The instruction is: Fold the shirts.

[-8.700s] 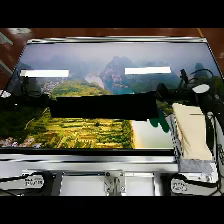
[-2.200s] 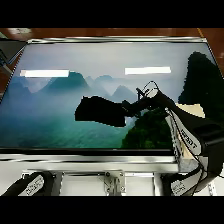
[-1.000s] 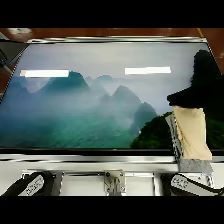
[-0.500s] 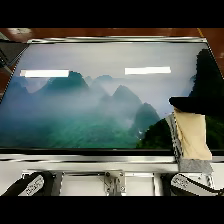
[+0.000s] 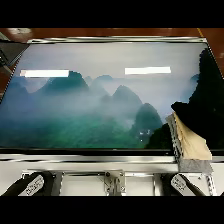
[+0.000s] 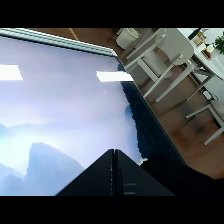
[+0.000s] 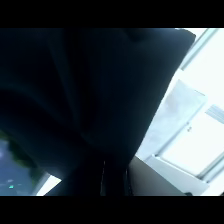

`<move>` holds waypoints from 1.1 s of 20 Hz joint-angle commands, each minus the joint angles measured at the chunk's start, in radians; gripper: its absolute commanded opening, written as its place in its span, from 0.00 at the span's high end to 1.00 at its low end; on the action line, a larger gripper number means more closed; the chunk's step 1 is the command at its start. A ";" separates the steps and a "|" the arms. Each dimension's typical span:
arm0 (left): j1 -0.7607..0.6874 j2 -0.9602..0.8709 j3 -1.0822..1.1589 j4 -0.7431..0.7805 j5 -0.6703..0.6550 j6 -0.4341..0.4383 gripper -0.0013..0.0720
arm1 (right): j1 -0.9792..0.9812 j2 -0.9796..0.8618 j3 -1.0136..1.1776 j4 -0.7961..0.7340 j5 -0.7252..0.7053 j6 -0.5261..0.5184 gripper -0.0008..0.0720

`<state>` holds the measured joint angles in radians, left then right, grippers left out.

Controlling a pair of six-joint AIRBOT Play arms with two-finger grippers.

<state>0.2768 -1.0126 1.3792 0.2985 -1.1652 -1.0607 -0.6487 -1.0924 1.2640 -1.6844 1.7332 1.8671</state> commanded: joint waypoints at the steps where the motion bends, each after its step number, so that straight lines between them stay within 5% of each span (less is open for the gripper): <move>1: 0.001 0.001 0.000 0.000 0.000 0.002 0.92 | 0.000 0.077 -0.201 -0.111 0.122 0.013 0.90; 9: 0.001 0.001 0.000 0.000 0.000 0.002 0.92 | 0.000 0.085 -0.440 -0.108 0.012 0.093 0.86; 10: 0.001 0.001 0.000 0.000 0.000 0.002 0.92 | 0.000 0.085 -0.455 -0.108 -0.006 0.093 0.56; 11: 0.001 0.001 0.000 0.000 0.000 0.002 0.92 | 0.000 0.085 -0.461 -0.112 -0.025 0.088 0.08; 12: 0.001 0.001 0.000 0.000 0.000 0.002 0.92 | 0.000 0.085 -0.461 -0.119 -0.034 0.084 0.05; 16: 0.001 -0.003 0.000 0.001 0.002 0.067 0.92 | 0.000 0.085 -0.374 -0.150 -0.040 0.010 0.05; 18: 0.000 -0.024 0.000 0.020 0.006 0.091 0.92 | 0.003 0.085 -0.231 -0.098 -0.100 -0.048 0.21; 19: -0.009 -0.039 0.000 0.071 0.011 0.082 0.92 | 0.013 0.085 -0.140 -0.053 -0.154 -0.065 0.22; 22: -0.138 -0.100 0.003 0.534 0.065 -0.112 0.93 | 0.116 0.085 0.084 0.082 -0.387 -0.076 0.22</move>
<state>0.2214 -1.0698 1.3796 0.4763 -1.1435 -1.0363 -0.5999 -1.0077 1.1645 -1.7290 1.5482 1.8214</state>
